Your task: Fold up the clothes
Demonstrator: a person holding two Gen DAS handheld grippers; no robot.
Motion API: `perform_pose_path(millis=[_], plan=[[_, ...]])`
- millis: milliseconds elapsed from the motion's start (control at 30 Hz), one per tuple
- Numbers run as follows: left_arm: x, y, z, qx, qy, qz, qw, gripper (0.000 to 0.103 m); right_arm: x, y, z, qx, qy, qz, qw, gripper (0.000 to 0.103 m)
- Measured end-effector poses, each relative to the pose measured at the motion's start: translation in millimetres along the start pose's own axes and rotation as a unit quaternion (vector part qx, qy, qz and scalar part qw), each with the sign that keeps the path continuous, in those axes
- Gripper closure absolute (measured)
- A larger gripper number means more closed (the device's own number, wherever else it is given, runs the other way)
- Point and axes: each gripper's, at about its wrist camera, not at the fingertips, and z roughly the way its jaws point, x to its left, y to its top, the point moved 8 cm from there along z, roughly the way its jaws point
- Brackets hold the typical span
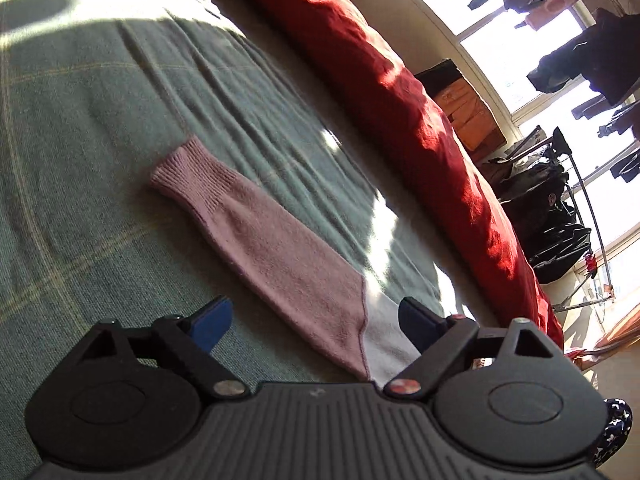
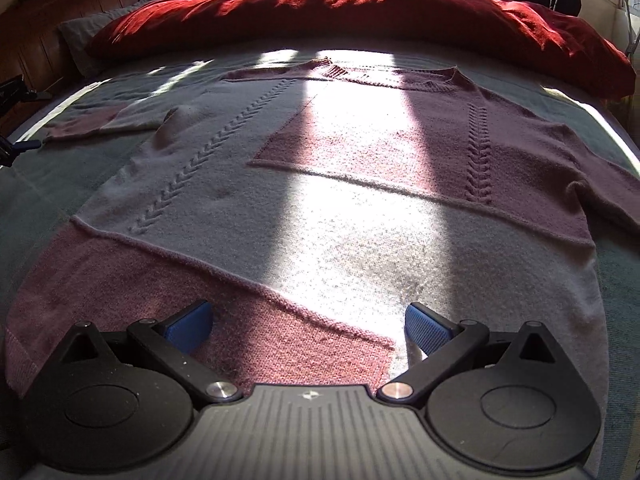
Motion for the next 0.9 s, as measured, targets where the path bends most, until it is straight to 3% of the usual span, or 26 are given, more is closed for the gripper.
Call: perform_pose_path(millis=[67,333,633,900], plan=[[12,5,11,-0.001,-0.001,-0.018,0.9998,0.029,0,1,2,0.002,-0.006,0.006,1.0,0.0],[40,19,34,-0.025,-0.061,-0.077,0.9948,0.027,-1,6,9,0.004,-0.017,0.025,1.0,0.0],[42,38,50,-0.063,-0.068,-0.078,0.9926,0.026,-1,8,12,0.007,-0.026,0.028,0.999,0.0],[42,33,40,-0.076,-0.104,-0.045,0.9906,0.022,-1,7,12,0.005,-0.028,0.031,0.999,0.0]])
